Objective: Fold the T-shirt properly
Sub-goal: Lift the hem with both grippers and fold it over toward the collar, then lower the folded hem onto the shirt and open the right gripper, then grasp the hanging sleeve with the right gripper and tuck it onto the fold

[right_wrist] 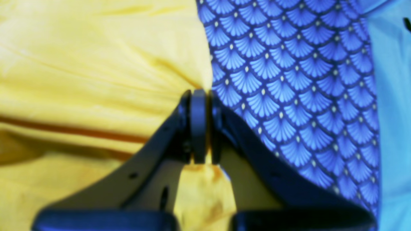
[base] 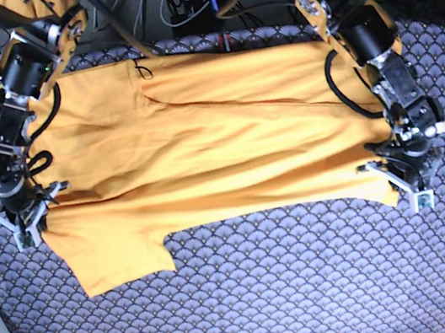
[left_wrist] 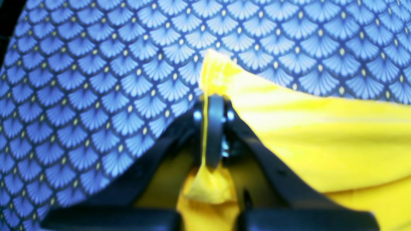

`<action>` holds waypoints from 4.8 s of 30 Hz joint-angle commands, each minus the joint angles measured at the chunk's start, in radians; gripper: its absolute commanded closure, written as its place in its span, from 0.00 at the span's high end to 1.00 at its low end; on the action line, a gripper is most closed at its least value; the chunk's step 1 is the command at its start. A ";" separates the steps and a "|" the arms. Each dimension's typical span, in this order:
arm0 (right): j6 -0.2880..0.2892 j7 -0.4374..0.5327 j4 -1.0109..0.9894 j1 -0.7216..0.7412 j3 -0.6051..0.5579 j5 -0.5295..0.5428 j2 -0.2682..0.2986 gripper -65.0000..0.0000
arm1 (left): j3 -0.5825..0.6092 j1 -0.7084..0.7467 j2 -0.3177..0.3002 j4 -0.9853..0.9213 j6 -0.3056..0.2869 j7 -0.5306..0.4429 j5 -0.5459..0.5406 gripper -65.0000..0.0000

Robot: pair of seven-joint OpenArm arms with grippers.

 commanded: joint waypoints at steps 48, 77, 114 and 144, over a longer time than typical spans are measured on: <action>-0.006 0.029 0.611 -0.508 0.071 0.225 -0.110 0.00 | -0.057 0.326 -0.004 0.582 -0.195 0.335 -0.163 0.00; -0.006 0.038 0.524 -0.585 0.100 0.242 -0.128 0.00 | -0.052 0.386 -0.014 0.372 -0.200 0.266 -0.160 0.00; -0.006 0.036 0.528 -0.534 0.282 0.283 -0.048 0.35 | -0.060 0.427 -0.007 0.429 -0.225 0.203 -0.171 0.45; -0.006 -0.168 0.232 -0.144 -0.037 0.225 0.018 0.45 | -0.060 0.412 -0.005 0.366 -0.225 0.159 -0.160 0.44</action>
